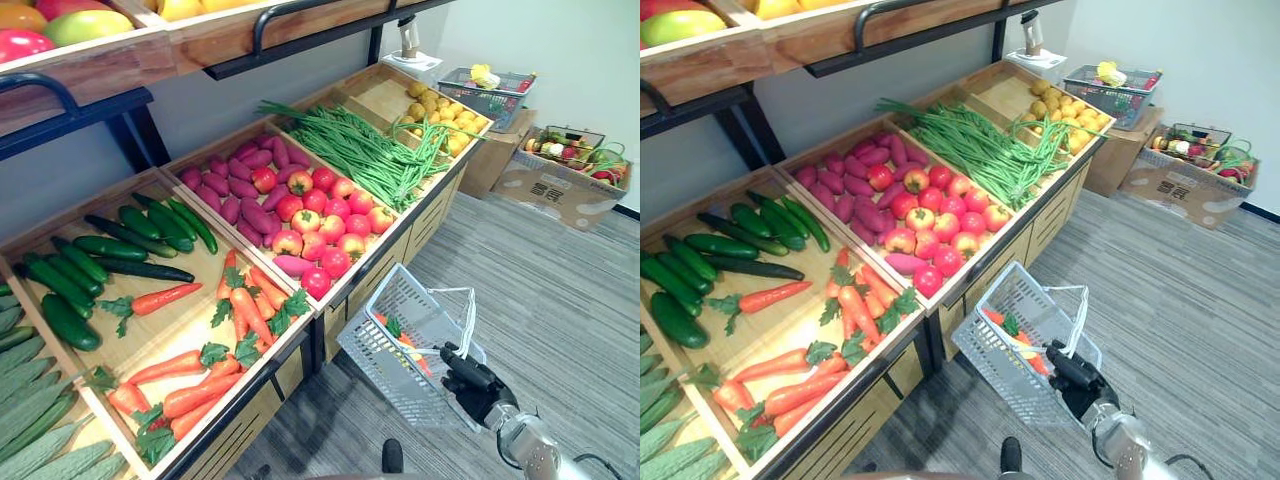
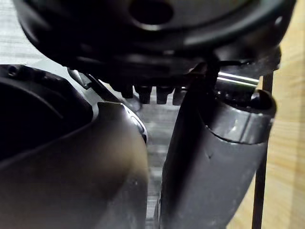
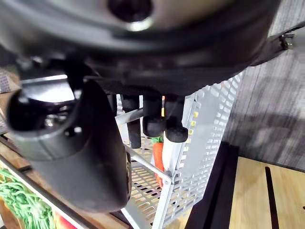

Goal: Pick vegetable in the basket

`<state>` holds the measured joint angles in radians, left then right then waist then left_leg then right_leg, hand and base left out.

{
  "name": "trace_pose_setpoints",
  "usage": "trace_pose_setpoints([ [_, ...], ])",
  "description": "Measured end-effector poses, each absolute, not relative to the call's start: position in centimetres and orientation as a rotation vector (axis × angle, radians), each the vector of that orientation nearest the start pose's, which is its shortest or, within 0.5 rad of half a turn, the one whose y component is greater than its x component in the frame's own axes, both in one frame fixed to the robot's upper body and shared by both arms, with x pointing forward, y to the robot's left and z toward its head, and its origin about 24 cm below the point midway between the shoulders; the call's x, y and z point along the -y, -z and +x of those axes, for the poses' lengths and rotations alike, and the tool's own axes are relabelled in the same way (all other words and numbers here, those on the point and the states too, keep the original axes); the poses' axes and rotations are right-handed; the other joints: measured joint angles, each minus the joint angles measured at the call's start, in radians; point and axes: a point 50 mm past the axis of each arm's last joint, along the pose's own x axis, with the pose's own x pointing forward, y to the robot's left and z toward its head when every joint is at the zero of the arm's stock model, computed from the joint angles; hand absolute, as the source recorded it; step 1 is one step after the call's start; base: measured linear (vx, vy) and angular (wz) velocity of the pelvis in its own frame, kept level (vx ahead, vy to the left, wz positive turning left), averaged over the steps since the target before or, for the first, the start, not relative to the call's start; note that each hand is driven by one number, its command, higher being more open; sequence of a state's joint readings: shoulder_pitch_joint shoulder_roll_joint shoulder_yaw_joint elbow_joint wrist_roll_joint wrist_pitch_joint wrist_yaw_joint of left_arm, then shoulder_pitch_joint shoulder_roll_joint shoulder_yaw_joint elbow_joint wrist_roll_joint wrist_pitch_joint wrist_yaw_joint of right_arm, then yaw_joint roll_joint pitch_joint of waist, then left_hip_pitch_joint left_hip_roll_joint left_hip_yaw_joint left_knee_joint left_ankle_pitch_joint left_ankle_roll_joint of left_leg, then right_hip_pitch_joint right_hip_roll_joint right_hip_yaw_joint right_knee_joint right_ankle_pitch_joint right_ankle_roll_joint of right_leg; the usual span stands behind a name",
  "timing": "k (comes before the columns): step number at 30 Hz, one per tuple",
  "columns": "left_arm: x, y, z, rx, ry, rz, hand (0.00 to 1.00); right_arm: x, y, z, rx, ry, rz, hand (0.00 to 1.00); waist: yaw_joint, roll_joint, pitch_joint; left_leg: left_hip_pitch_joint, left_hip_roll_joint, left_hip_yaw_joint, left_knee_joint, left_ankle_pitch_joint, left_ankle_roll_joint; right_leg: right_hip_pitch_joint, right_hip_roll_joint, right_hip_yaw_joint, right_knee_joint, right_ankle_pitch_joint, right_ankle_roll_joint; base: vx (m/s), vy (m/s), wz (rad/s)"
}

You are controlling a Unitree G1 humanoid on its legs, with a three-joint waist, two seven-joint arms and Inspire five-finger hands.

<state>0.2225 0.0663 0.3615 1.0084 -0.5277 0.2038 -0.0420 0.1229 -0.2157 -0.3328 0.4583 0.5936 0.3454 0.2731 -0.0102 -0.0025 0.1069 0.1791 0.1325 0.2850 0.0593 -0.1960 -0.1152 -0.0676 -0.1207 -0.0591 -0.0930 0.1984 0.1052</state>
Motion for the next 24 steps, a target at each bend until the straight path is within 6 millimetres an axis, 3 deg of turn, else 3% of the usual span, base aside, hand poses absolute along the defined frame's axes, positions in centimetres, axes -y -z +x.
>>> trace_pose_setpoints([
  [9, -21.1, 17.0, 3.8, -1.242, -0.619, -0.62, 1.0, 26.1, 10.5, 13.8, -0.767, 0.308, 0.642, 0.0, -0.032, 0.003, 0.0, 0.037, 0.0, 0.043, 0.004, -0.022, -0.003, -0.005, 0.019, 0.065, 0.001, 0.003, 0.004, 0.0, 0.009, -0.24],
  [13, -21.0, 17.0, 4.1, -1.234, -0.619, -0.604, 1.0, 25.3, 12.3, 11.4, -0.779, 0.42, 0.873, 0.0, -0.043, 0.006, 0.003, 0.057, -0.003, 0.083, 0.01, -0.04, -0.002, -0.008, 0.029, 0.105, 0.001, 0.01, 0.009, 0.0, 0.011, -0.28],
  [17, -21.1, 17.0, 3.9, -1.243, -0.619, -0.59, 1.0, 24.4, 12.8, 10.5, -0.731, 0.479, 0.995, 0.0, -0.048, -0.001, 0.01, 0.083, -0.007, 0.147, 0.021, -0.057, -0.002, -0.017, 0.044, 0.161, 0.002, 0.024, 0.008, -0.01, 0.022, -0.51],
  [19, -21.3, 17.0, 3.8, -1.248, -0.615, -0.563, 1.0, 23.7, 13.3, 9.6, -0.74, 0.505, 1.02, 0.0, -0.048, -0.009, 0.017, 0.103, 0.001, 0.209, 0.039, -0.073, -0.007, -0.022, 0.063, 0.157, 0.001, 0.038, -0.015, -0.03, 0.009, -0.66],
  [20, -21.3, 17.0, 3.6, -1.25, -0.62, -0.561, 1.0, 23.5, 13.4, 9.5, -0.745, 0.508, 1.027, 0.0, -0.047, -0.008, 0.019, 0.109, 0.007, 0.236, 0.041, -0.074, -0.007, -0.026, 0.061, 0.105, -0.002, 0.018, -0.065, -0.02, -0.008, -0.95],
  [21, -20.9, 17.1, 3.5, -1.254, -0.622, -0.56, 1.0, 23.4, 13.5, 9.5, -0.747, 0.512, 1.027, 0.0, -0.044, 0.018, 0.02, 0.117, 0.029, 0.296, 0.041, -0.073, -0.007, -0.03, 0.05, -0.103, 0.014, -0.045, -0.158, 0.01, 0.019, -1.19],
  [22, -20.5, 17.2, 3.4, -1.257, -0.622, -0.567, 1.0, 23.3, 13.5, 10.0, -0.743, 0.502, 1.028, 0.0, -0.038, 0.047, 0.025, 0.12, 0.055, 0.345, 0.051, -0.073, -0.008, -0.061, 0.047, -0.23, 0.069, -0.084, -0.207, 0.08, 0.036, -1.6],
  [23, -20.8, 17.2, 2.8, -1.267, -0.637, -0.556, 1.0, 22.7, 13.6, 10.5, -0.755, 0.477, 1.033, 0.0, -0.035, 0.029, 0.032, 0.125, 0.072, 0.389, 0.083, -0.073, -0.008, -0.09, 0.028, -0.352, 0.205, -0.083, -0.217, 0.17, 0.048, -1.46],
  [24, -21.4, 17.1, 2.4, -1.272, -0.656, -0.541, 1.0, 22.2, 13.9, 10.0, -0.771, 0.469, 1.039, 0.0, -0.036, 0.014, 0.031, 0.127, 0.064, 0.403, 0.112, -0.073, -0.008, -0.086, 0.018, -0.414, 0.247, -0.087, -0.198, 0.18, 0.019, -1.29],
])
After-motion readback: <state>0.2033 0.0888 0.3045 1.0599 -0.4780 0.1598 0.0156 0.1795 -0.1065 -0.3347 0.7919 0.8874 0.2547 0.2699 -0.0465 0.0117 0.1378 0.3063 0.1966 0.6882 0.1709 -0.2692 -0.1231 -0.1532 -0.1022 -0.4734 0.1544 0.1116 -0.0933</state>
